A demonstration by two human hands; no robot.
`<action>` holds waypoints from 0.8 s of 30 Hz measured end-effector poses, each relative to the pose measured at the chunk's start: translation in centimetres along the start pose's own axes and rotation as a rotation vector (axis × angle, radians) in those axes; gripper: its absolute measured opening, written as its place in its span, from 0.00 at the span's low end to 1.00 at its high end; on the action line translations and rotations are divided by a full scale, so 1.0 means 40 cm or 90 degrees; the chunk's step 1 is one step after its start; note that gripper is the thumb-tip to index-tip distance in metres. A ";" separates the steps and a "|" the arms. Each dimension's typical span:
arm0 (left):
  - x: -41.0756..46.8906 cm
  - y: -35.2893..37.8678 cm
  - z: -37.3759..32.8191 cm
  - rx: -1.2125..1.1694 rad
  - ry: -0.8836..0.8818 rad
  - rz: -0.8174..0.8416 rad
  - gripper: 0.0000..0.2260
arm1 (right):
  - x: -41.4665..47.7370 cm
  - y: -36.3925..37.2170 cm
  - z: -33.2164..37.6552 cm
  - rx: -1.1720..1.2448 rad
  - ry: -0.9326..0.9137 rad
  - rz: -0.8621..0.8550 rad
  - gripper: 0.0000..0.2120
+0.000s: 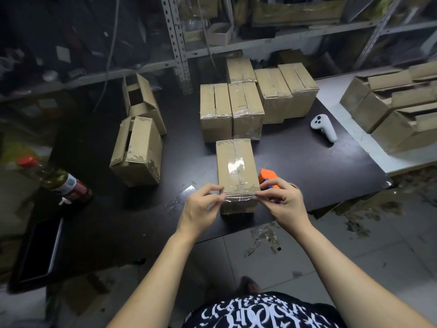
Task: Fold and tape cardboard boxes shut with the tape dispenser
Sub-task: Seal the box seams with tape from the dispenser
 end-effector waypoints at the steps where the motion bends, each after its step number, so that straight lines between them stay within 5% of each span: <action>1: -0.004 0.002 0.000 0.005 0.005 -0.009 0.04 | 0.001 0.000 0.000 -0.008 -0.013 -0.008 0.05; 18: -0.047 0.019 0.010 -0.032 -0.038 -0.047 0.10 | 0.020 0.005 0.005 0.035 0.081 0.015 0.06; 24: -0.020 0.026 0.014 -0.030 -0.061 -0.063 0.03 | 0.023 0.008 0.003 0.050 0.060 0.051 0.08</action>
Point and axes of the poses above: each hand's wrist, its own x-axis towards the middle knuckle, its own y-axis out of the palm, z = x × y, the point moved 6 cm from there along x, towards the middle knuckle, and after that the axes turned 3 degrees about -x, right-handed, at the moved point
